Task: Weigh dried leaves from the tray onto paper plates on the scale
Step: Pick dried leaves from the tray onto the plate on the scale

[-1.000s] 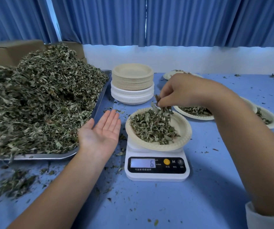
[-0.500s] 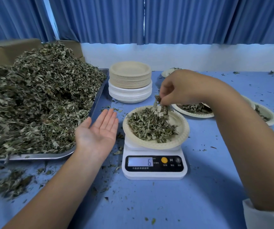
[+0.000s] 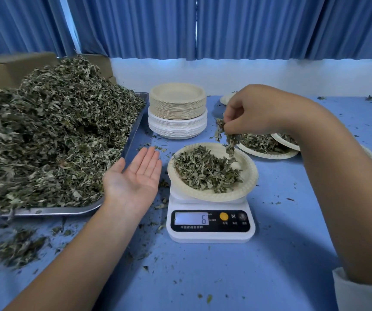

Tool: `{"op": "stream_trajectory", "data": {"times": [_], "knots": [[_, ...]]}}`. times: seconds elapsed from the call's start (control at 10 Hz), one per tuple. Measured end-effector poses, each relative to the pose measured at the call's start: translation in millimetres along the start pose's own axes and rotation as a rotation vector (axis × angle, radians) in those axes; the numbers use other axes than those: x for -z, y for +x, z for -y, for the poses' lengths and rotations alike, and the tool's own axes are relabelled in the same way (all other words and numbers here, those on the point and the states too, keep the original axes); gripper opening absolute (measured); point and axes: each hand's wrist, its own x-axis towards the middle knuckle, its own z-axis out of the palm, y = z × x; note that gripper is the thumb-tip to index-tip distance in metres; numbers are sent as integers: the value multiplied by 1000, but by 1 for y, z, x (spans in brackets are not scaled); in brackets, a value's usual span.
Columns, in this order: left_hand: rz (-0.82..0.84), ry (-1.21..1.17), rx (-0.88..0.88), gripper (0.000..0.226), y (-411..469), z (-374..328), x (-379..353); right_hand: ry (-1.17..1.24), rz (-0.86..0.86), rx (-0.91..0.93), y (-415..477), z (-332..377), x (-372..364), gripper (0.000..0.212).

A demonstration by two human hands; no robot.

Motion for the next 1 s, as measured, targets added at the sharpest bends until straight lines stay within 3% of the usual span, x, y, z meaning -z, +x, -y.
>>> {"op": "stream_trajectory", "data": {"times": [0.2, 0.6, 1.0], "knots": [[-3, 3, -2, 50, 1, 0, 0, -77, 110, -14, -1, 0, -1, 5], [2, 11, -2, 50, 2, 0, 1, -5, 91, 44, 4, 3, -12, 4], [5, 11, 0, 50, 3, 0, 2, 13, 220, 96, 5, 12, -26, 4]]}}
